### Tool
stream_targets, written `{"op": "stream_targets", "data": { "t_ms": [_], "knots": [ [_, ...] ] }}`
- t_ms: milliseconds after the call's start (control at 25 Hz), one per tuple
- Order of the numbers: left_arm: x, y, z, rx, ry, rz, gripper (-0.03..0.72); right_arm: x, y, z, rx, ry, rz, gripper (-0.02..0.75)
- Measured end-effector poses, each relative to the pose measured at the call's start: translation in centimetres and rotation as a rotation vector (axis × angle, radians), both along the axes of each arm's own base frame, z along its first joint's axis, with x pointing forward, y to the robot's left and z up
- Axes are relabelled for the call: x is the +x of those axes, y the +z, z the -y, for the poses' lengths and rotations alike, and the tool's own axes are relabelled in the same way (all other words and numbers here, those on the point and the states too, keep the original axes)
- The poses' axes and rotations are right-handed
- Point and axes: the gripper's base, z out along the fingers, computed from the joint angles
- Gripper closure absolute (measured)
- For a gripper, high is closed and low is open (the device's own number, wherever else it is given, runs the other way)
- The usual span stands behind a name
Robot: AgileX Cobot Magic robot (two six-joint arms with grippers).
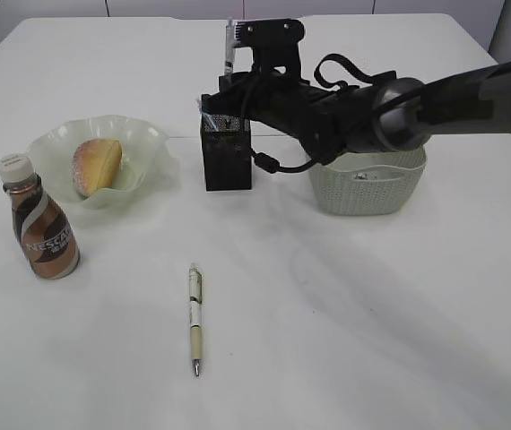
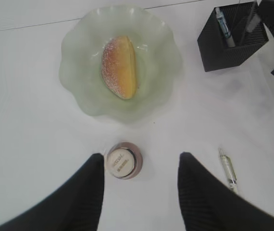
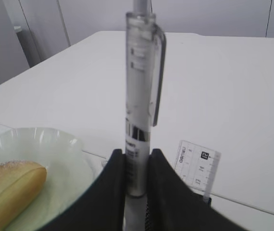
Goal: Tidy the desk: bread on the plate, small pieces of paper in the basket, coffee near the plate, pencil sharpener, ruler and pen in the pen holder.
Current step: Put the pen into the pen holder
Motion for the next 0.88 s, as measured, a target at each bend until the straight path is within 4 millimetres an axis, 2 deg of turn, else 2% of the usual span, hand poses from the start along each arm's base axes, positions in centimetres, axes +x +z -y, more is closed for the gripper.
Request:
{"op": "stream_targets", "data": {
  "t_ms": [640, 760, 880],
  "knots": [
    [0.0, 0.0, -0.2, 0.021, 0.006, 0.006, 0.318, 0.5, -1.0, 1.1, -0.106, 0.014, -0.025, 0.658],
    [0.1, 0.0, -0.2, 0.022, 0.007, 0.006, 0.318, 0.5, -1.1, 1.1, -0.110, 0.013, -0.032, 0.629],
    [0.1, 0.0, -0.2, 0.022, 0.007, 0.006, 0.318, 0.5, -1.2, 1.1, -0.114, 0.013, -0.044, 0.542]
  ]
}}
